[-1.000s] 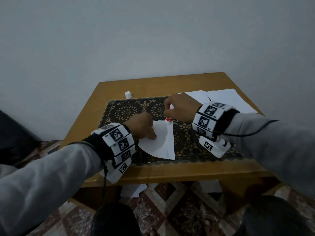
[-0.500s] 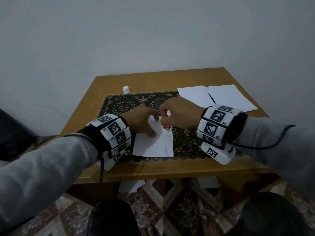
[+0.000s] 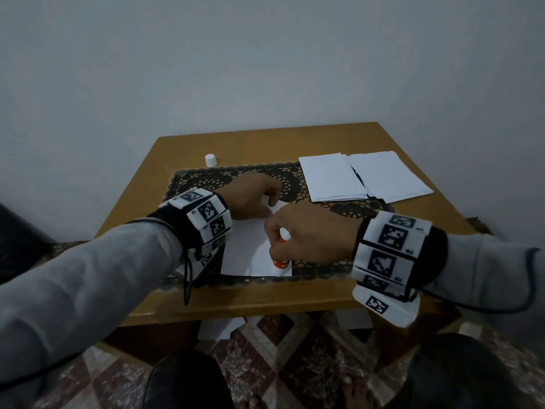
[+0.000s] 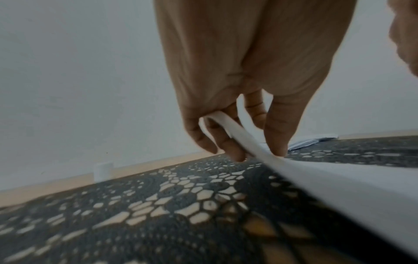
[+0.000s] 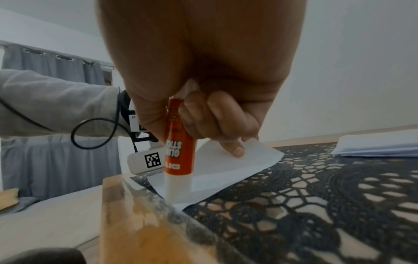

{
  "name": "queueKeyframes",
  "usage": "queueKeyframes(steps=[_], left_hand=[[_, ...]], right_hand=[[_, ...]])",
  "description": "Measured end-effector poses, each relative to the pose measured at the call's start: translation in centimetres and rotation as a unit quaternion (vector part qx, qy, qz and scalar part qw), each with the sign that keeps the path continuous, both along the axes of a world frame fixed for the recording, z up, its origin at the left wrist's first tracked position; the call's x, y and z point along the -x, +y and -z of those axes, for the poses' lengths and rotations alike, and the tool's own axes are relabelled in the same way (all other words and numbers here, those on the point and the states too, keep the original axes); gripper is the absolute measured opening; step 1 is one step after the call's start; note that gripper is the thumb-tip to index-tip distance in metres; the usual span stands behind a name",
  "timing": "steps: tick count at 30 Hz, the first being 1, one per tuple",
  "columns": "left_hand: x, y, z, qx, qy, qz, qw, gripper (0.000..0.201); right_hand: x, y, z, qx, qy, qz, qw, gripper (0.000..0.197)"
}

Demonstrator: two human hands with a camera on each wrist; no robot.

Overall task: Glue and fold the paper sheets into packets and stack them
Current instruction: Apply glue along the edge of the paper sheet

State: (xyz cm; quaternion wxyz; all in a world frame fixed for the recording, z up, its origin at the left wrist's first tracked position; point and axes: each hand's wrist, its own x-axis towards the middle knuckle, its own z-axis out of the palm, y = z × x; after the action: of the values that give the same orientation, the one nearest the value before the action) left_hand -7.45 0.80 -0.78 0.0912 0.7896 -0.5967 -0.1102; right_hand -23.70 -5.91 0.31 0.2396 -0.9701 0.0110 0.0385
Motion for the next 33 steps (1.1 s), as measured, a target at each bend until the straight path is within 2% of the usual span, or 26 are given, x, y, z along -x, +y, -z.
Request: queueKeyframes(steps=[2, 5, 8, 10, 13, 18, 23, 29, 33], left_hand=[[-0.1, 0.0, -0.7, -0.015, -0.002, 0.038, 0.999, 0.014], [-0.4, 0.8, -2.5, -0.090, 0.049, 0.062, 0.993, 0.028], [-0.9, 2.2, -3.7, -0.108, 0.155, 0.030, 0.981, 0.036], [-1.0, 3.1, -3.6, -0.100, 0.181, 0.006, 0.978, 0.036], [-1.3, 3.9, -2.1, -0.112, 0.151, -0.030, 0.982, 0.035], [-1.3, 4.9, 0.3, -0.035, 0.113, -0.104, 0.987, 0.035], [-1.0, 5.2, 1.1, -0.048, 0.083, -0.112, 0.989, 0.038], [-0.8, 5.2, 1.2, -0.051, 0.054, -0.100, 0.992, 0.043], [-0.5, 5.2, 1.4, -0.045, -0.008, -0.088, 0.995, 0.045]], right_hand=[[-0.3, -0.6, -0.1, -0.006, 0.012, -0.003, 1.000, 0.016], [-0.7, -2.4, -0.8, -0.003, 0.005, 0.015, 1.000, 0.019], [-1.2, -5.0, -1.8, 0.023, -0.013, 0.071, 0.997, 0.022], [-1.6, -6.5, -2.3, 0.034, -0.029, 0.112, 0.993, 0.025], [-2.3, -7.8, -2.7, 0.043, -0.056, 0.149, 0.986, 0.023], [-2.9, -7.1, -2.7, 0.052, -0.071, 0.140, 0.986, 0.022], [-3.9, -5.6, -1.5, 0.055, -0.064, 0.123, 0.989, 0.016], [-5.2, -4.8, 0.0, 0.053, -0.059, 0.147, 0.986, 0.016], [-5.6, -4.7, 0.3, 0.056, -0.057, 0.155, 0.985, 0.015]])
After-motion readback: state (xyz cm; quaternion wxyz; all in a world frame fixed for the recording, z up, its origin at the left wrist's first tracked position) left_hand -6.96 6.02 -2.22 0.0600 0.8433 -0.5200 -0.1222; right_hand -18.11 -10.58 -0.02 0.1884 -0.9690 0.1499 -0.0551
